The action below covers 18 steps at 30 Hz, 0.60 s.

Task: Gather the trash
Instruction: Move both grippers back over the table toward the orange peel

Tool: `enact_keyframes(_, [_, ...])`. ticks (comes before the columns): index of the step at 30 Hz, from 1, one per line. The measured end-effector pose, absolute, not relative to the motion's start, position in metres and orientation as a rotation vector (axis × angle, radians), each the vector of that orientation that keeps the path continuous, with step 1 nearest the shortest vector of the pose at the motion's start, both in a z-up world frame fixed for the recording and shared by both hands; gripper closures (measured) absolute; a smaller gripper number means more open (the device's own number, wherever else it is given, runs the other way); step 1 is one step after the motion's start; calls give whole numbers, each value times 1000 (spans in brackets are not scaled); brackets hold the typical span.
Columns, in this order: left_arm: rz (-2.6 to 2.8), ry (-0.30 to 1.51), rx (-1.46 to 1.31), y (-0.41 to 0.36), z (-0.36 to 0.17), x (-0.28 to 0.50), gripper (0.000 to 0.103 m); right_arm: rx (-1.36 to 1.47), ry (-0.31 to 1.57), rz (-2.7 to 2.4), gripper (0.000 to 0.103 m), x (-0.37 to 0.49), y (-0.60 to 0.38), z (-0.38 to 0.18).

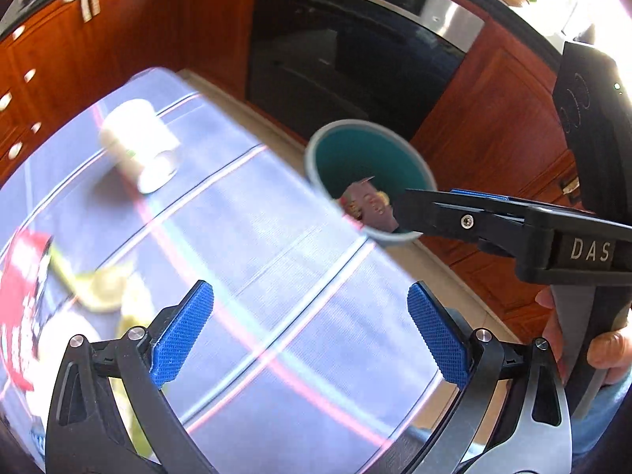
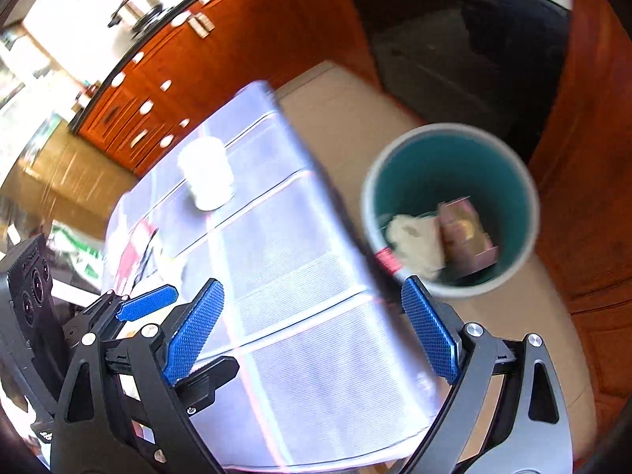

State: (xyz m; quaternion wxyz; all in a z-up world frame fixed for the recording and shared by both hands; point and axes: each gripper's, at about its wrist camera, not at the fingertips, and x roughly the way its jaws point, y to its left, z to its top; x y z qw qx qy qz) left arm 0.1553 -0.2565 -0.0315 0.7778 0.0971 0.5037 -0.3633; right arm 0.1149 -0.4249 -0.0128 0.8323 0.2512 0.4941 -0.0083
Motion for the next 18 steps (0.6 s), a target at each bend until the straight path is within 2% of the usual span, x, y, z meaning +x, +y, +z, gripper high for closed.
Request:
enact_keyframes(12, [-633,1066,216,-106,-44,148,4,490,1148,149,15,125,-304,-27])
enact_keyframes(18, [-628,1096,226,-69,-62,146,4,500,1192,182,15,124,-272,-42])
